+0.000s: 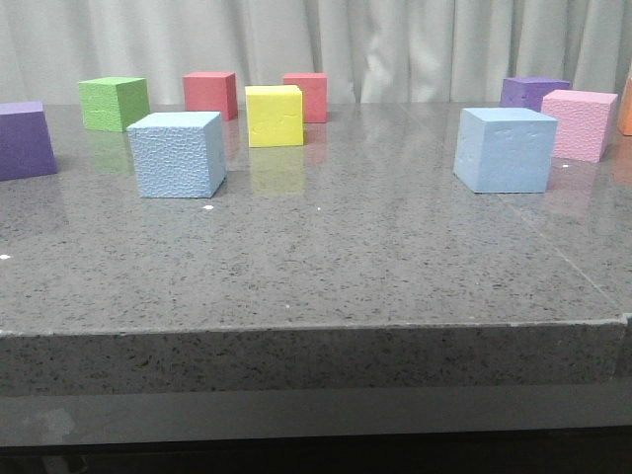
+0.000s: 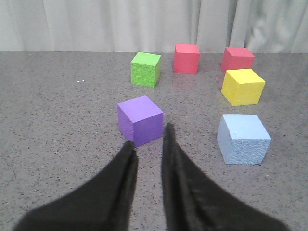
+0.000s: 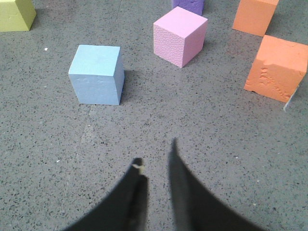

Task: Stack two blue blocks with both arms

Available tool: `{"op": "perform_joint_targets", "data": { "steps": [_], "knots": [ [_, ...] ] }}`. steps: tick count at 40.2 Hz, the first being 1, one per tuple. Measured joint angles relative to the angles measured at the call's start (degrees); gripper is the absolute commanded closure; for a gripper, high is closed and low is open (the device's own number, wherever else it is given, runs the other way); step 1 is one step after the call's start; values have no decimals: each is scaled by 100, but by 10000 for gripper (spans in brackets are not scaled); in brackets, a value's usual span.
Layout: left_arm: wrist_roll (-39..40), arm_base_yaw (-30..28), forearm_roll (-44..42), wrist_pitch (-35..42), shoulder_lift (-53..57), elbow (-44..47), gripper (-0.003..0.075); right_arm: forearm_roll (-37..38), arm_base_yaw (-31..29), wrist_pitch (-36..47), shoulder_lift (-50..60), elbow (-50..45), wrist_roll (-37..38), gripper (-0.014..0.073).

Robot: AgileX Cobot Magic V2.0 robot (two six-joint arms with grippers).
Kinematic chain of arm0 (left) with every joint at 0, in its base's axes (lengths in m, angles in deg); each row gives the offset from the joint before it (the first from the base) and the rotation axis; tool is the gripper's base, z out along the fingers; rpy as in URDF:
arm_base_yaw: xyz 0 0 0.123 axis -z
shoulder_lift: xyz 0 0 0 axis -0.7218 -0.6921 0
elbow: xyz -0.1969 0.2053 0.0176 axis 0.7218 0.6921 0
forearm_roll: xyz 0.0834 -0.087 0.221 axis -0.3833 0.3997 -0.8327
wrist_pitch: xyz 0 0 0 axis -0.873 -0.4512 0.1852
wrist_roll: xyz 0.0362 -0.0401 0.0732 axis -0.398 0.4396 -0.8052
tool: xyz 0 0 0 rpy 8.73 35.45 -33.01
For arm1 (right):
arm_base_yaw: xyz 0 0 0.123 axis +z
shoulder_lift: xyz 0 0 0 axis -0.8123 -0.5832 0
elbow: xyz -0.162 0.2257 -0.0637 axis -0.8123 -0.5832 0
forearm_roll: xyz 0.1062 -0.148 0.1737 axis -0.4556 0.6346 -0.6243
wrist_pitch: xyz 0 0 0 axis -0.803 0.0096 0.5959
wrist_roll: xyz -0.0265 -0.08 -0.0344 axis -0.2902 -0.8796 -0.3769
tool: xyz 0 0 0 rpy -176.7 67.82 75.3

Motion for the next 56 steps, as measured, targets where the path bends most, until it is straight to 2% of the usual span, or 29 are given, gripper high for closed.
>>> {"op": "perform_joint_targets", "data": {
  "steps": [1, 3, 5, 17, 31, 35, 42, 47, 56],
  "knots": [
    [0, 0, -63, 0, 0, 0, 198, 0, 0, 0, 0, 0, 0, 83],
    [0, 0, -116, 0, 0, 0, 123, 11, 0, 0, 0, 0, 0, 34],
    [0, 0, -135, 0, 0, 0, 108, 11, 0, 9, 0, 0, 0, 26],
    [0, 0, -171, 0, 0, 0, 157, 11, 0, 9, 0, 0, 0, 32],
    [0, 0, -171, 0, 0, 0, 156, -34, 0, 183, -25, 15, 0, 27],
    [0, 0, -171, 0, 0, 0, 156, -43, 0, 62, -188, 186, 0, -8],
    [0, 0, -171, 0, 0, 0, 156, -114, 0, -494, -822, 869, 0, -9],
    [0, 0, -171, 0, 0, 0, 156, -339, 83, -1054, -1499, 1455, -260, -9],
    [0, 0, -171, 0, 0, 0, 156, -541, 865, -1670, -2910, 2404, -619, -9]
  ]
}}
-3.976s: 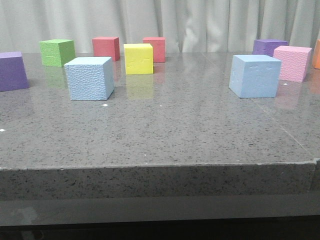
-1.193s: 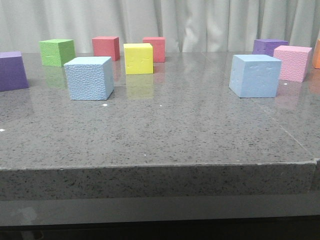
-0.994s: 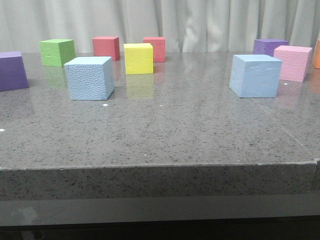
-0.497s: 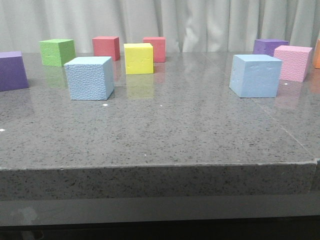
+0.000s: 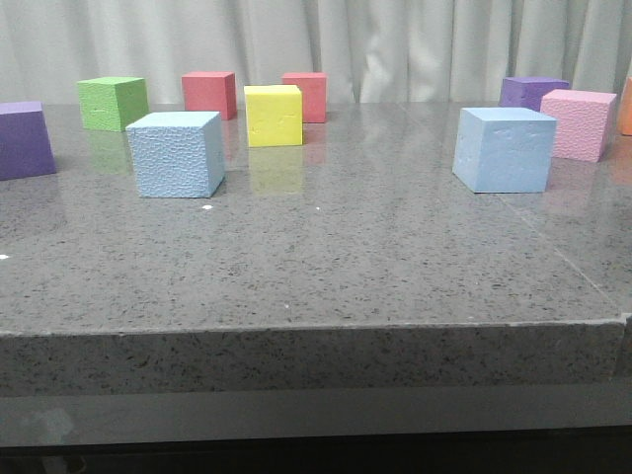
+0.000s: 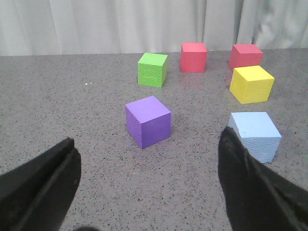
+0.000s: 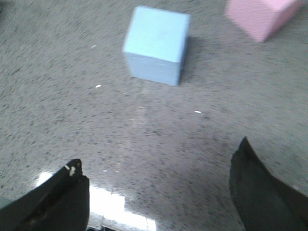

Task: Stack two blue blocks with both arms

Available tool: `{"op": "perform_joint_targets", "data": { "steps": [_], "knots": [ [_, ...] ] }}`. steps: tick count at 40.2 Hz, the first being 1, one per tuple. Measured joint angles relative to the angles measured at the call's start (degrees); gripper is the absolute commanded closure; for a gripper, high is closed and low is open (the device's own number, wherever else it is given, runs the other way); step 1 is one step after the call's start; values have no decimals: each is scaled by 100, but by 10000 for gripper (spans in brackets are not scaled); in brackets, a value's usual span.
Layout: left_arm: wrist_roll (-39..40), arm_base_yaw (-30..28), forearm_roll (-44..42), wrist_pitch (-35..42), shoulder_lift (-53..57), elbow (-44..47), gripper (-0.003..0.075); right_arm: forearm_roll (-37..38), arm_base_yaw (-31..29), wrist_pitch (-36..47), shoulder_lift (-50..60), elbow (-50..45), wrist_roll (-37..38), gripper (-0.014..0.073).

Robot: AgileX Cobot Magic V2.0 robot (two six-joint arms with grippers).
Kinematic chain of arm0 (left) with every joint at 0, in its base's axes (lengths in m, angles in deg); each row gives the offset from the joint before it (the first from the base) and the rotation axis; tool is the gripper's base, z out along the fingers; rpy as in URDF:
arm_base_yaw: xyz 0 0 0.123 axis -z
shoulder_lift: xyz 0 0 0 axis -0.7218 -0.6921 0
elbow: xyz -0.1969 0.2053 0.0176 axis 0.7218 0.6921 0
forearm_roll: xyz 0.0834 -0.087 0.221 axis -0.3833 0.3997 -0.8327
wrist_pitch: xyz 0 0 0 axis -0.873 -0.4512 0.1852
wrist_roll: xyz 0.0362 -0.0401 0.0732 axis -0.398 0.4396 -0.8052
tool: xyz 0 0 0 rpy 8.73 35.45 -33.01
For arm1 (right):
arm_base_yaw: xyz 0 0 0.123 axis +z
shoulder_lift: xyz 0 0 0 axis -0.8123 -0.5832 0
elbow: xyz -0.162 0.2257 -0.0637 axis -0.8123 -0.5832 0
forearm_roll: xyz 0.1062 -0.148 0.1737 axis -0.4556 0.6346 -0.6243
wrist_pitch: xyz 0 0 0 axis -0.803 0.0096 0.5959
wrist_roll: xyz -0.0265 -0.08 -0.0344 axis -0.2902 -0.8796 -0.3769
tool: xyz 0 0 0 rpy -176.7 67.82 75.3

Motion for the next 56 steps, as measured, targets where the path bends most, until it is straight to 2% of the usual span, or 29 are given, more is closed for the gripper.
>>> {"op": "perform_joint_targets", "data": {
  "steps": [4, 8, 14, 20, 35, 38, 42, 43, 56],
  "knots": [
    [0, 0, 0, 0, 0, 0, 157, 73, 362, -152, -733, 531, 99, -9],
    [0, 0, 0, 0, 0, 0, 157, 346, 558, -175, -1331, 1043, 543, -9],
    [0, 0, 0, 0, 0, 0, 156, 1044, 579, -260, -2314, 1991, 1700, -9],
    [0, 0, 0, 0, 0, 0, 156, 1176, 579, -260, -2976, 2521, 2269, -9],
    [0, 0, 0, 0, 0, 0, 156, 1201, 579, -129, -4062, 2897, 2666, -9],
    [0, 0, 0, 0, 0, 0, 156, 1201, 579, -119, -4238, 2897, 2666, 48],
    [0, 0, 0, 0, 0, 0, 156, 1204, 579, -119, -4369, 2897, 2666, 245],
    [0, 0, 0, 0, 0, 0, 156, 1204, 569, -119, -4369, 2897, 2666, 265],
    [0, 0, 0, 0, 0, 0, 157, 907, 741, -301, -3962, 3200, 2673, 272]
  ]
}}
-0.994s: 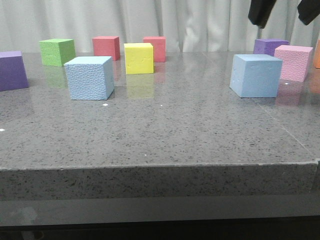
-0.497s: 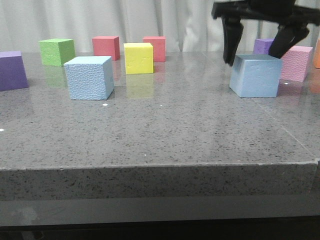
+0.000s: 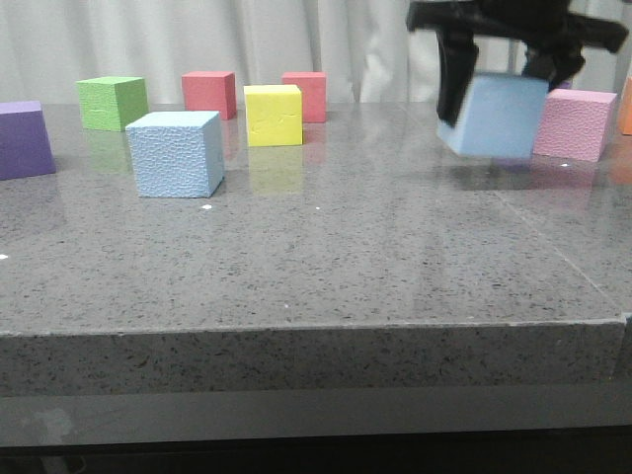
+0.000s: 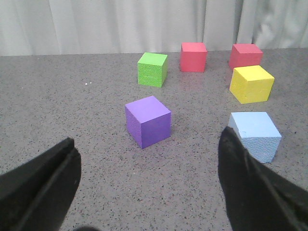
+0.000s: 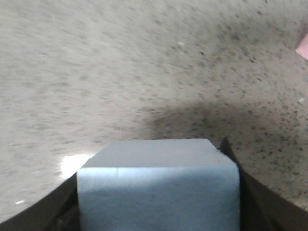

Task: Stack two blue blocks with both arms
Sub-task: 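Lower the right gripper onto the light-blue cube and close it, then carry the light-blue cube toward the table centre and lower it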

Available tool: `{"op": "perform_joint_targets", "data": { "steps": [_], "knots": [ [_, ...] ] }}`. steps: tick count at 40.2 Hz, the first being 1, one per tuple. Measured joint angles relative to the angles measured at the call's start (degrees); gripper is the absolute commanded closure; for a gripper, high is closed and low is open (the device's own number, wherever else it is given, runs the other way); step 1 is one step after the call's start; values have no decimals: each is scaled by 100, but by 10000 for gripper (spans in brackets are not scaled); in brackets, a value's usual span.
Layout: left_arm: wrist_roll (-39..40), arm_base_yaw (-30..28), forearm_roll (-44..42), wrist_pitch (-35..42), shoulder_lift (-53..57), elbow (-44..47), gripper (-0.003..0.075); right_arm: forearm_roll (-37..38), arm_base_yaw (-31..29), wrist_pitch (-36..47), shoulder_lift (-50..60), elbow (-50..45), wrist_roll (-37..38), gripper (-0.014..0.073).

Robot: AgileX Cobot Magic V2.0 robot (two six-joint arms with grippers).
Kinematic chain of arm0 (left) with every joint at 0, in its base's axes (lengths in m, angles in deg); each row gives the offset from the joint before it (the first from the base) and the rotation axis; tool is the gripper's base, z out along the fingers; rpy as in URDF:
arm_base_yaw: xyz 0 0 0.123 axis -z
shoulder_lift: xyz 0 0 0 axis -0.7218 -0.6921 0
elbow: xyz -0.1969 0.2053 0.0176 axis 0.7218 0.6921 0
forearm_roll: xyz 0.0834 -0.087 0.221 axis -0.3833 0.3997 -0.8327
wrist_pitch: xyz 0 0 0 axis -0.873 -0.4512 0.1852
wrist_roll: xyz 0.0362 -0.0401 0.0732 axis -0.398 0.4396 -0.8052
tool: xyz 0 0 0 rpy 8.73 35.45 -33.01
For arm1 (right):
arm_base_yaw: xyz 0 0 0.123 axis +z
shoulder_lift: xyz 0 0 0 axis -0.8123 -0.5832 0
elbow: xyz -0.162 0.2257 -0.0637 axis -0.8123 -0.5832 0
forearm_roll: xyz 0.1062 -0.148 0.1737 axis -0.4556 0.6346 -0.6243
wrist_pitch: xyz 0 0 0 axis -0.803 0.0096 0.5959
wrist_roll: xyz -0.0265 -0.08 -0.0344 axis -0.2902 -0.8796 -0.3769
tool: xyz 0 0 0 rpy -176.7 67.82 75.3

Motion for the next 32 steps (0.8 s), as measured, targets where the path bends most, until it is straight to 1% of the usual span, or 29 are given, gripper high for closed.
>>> {"op": "perform_joint_targets", "data": {
  "steps": [5, 7, 18, 21, 25, 32],
  "knots": [
    [0, 0, 0, 0, 0, 0, 156, -28, 328, -33, 117, 176, 176, 274],
    [0, 0, 0, 0, 0, 0, 156, 75, 507, -50, 117, 243, 342, 274],
    [0, 0, 0, 0, 0, 0, 156, 1431, 1593, -117, -210, 373, 2120, 274],
    [0, 0, 0, 0, 0, 0, 156, 1682, 1797, -206, -388, 522, 2370, 274],
    [0, 0, 0, 0, 0, 0, 156, 1833, 1988, -394, -665, 766, 2538, 274],
    [0, 0, 0, 0, 0, 0, 156, 1819, 2027, -511, -1016, 995, 2612, 274]
  ]
}}
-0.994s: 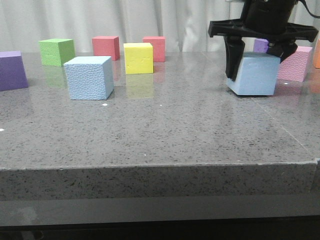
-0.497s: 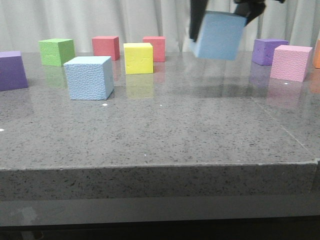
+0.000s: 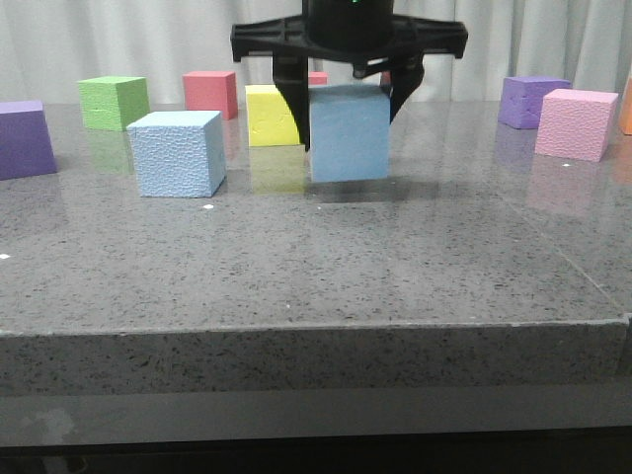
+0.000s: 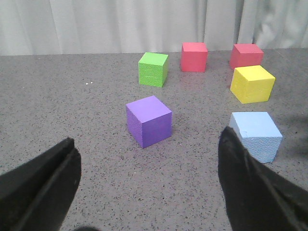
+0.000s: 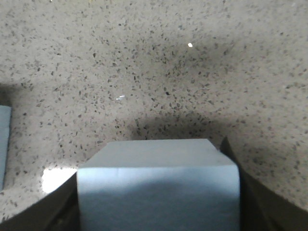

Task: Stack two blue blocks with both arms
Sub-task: 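Carry the light-blue cube toward the table centre and lower it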

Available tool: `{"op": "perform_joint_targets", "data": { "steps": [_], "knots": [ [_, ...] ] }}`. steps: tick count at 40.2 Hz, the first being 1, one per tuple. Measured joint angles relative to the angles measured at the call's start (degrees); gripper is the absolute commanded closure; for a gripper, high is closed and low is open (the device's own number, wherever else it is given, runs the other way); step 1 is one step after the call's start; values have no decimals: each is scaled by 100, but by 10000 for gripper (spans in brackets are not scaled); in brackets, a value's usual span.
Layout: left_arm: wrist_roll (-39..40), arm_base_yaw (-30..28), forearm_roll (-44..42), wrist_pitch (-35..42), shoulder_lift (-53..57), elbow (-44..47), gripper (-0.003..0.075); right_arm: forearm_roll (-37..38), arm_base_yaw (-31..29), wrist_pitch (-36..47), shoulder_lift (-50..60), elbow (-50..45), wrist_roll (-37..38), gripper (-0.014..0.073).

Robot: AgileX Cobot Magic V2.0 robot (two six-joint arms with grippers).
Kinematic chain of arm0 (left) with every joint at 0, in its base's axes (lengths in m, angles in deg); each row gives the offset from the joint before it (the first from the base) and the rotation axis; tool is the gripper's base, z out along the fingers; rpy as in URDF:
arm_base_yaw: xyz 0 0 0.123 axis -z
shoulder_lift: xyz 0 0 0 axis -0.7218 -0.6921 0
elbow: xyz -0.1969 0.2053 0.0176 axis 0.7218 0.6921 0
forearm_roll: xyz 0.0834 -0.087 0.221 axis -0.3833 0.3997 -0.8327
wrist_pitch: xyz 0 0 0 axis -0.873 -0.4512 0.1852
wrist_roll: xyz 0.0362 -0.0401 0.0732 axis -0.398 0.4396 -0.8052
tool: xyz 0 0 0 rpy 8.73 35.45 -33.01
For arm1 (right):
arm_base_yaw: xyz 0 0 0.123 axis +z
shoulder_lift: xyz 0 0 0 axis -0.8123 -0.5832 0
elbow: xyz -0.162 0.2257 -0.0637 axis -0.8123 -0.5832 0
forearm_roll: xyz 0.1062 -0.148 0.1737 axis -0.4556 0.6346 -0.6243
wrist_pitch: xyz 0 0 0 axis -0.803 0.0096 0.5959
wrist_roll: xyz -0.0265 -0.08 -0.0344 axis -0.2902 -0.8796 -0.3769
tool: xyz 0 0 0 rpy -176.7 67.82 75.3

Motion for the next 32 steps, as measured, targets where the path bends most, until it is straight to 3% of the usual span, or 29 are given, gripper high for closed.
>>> {"op": "perform_joint_targets", "data": {
  "steps": [7, 16, 32],
  "knots": [
    [0, 0, 0, 0, 0, 0, 156, -44, 0, 35, -61, 0, 0, 233],
    [0, 0, 0, 0, 0, 0, 156, -44, 0, 59, -61, 20, 7, 10],
    [0, 0, 0, 0, 0, 0, 156, -79, 0, -60, 3, 20, 12, -3]
  ]
}}
